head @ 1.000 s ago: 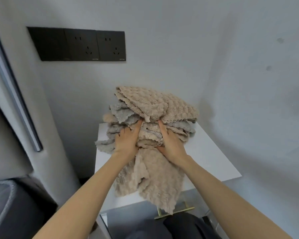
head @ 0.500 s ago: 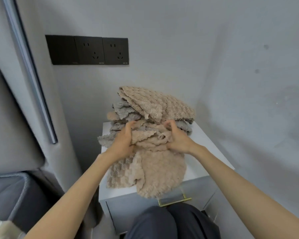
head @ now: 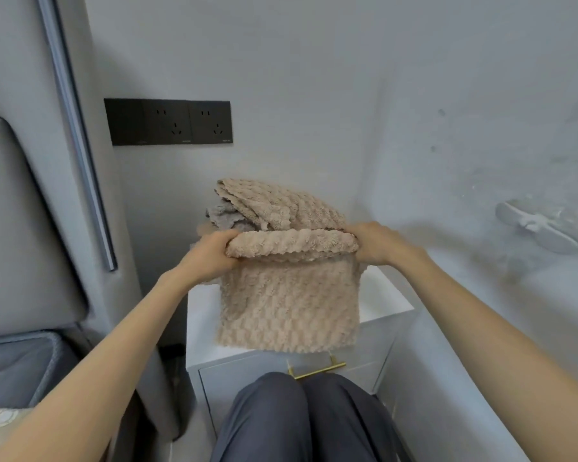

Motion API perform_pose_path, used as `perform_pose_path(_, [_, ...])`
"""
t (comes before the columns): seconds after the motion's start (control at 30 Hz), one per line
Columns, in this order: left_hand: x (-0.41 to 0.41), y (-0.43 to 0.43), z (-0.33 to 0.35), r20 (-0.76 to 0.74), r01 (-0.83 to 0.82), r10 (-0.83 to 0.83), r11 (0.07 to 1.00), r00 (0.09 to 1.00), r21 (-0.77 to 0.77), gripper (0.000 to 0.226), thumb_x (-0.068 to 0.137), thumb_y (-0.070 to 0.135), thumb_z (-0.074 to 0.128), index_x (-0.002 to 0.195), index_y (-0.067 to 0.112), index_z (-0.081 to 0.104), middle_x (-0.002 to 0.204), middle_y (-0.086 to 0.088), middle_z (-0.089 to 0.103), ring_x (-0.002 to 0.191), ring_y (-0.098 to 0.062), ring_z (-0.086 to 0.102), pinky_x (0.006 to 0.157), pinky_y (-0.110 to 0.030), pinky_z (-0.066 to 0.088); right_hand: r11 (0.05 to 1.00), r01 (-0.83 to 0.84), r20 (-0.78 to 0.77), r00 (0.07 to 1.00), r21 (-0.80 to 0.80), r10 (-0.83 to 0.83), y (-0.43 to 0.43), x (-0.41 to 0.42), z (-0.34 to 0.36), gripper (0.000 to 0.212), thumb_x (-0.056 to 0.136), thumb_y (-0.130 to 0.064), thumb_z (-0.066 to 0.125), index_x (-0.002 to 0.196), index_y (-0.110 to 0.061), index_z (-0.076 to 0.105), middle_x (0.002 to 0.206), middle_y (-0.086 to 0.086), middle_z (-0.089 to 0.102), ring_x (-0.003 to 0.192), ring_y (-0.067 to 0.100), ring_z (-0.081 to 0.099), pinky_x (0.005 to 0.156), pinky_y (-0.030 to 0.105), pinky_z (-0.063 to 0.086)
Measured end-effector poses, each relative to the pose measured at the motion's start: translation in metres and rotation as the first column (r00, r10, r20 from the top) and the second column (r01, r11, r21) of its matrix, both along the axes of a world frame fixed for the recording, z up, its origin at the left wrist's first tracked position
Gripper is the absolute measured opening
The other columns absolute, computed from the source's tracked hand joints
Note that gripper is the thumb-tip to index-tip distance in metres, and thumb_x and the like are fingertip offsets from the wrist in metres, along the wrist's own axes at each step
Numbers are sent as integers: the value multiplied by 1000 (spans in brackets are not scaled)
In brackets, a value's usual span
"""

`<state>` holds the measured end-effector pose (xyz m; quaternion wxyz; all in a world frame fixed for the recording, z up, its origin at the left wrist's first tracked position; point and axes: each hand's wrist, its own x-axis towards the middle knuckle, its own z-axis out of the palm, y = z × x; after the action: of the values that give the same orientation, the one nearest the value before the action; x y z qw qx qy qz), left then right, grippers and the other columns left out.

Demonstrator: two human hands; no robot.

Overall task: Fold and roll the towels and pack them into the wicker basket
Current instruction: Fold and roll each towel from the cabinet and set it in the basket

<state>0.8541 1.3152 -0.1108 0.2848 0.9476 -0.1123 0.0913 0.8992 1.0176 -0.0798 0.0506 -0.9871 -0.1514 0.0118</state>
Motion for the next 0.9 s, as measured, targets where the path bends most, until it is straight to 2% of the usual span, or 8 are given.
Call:
perform_pose_path(0.13, [8, -8, -21, -48, -40, 40, 999, 998, -4, 14, 86, 6, 58, 98, 13, 56, 94, -4, 61, 90, -26, 57, 63, -30, 40, 999, 36, -45, 998, 27, -35, 0, 6, -29, 41, 87, -10, 52, 126, -22, 50, 117, 8, 59, 107, 29, 56, 65, 30, 38])
perform_pose_path(0.2, [15, -8, -31, -71, -70, 68, 997, 995, -21, 27, 87, -2, 48, 108, 11, 58, 104, -9, 63, 98, -29, 56, 77, -39, 46, 993, 77, -82, 994, 88, -70, -2, 9, -43, 43, 90, -10, 47, 130, -25, 46, 118, 9, 59, 100, 26, 54, 60, 29, 34])
perform_pose_path(0.27, [22, -5, -40, -68, -116, 115, 993, 991, -9, 43, 88, -4, 40, 124, 15, 56, 107, -11, 58, 106, -33, 49, 89, -43, 42, 979, 118, -70, 992, 168, -108, -5, 10, -54, 43, 92, -12, 43, 132, -28, 44, 123, 8, 57, 107, 26, 51, 65, 30, 36])
perform_pose_path(0.4, [27, -1, -51, -48, -231, 230, 973, 972, -19, 56, 93, 2, 32, 137, 36, 43, 104, -11, 36, 100, -24, 32, 72, -29, 29, 970, 140, 65, 986, 196, -155, -10, 3, -66, 45, 91, -14, 44, 132, -30, 38, 132, 6, 45, 120, 26, 40, 73, 34, 37])
perform_pose_path(0.53, [13, 8, -59, -18, -121, 120, 987, 993, -109, 58, 88, -7, 37, 132, 27, 55, 125, -8, 57, 109, -22, 49, 73, -30, 42, 998, 48, -23, 999, 52, -47, -12, -18, -77, 40, 94, -29, 42, 133, -33, 33, 130, 4, 42, 106, 26, 50, 69, 33, 37])
perform_pose_path(0.7, [-17, 11, -71, -290, -228, 95, 853, 952, -469, 50, 93, -6, 40, 101, 35, 68, 111, -6, 66, 67, -11, 65, 62, -18, 52, 996, 25, -85, 996, 86, -17, -17, -46, -94, 39, 93, -32, 44, 131, -37, 38, 130, 0, 43, 100, 24, 55, 70, 33, 39])
perform_pose_path(0.8, [-32, 12, -76, -422, -263, 22, 811, 906, -523, 48, 94, -7, 37, 101, 26, 70, 119, 1, 63, 79, -12, 67, 74, -24, 56, 966, -2, -244, 967, 259, 68, -19, -58, -100, 51, 90, -21, 53, 137, -31, 36, 138, 3, 42, 118, 22, 49, 91, 37, 43])
perform_pose_path(0.9, [-41, 12, -79, -536, -352, -15, 739, 844, -574, 57, 85, -21, 28, 98, 12, 72, 123, -1, 57, 88, -15, 63, 71, -25, 59, 864, 146, -464, 879, 482, 110, -22, -68, -101, 70, 86, -12, 62, 144, -30, 26, 145, -4, 32, 118, 16, 48, 91, 31, 48])
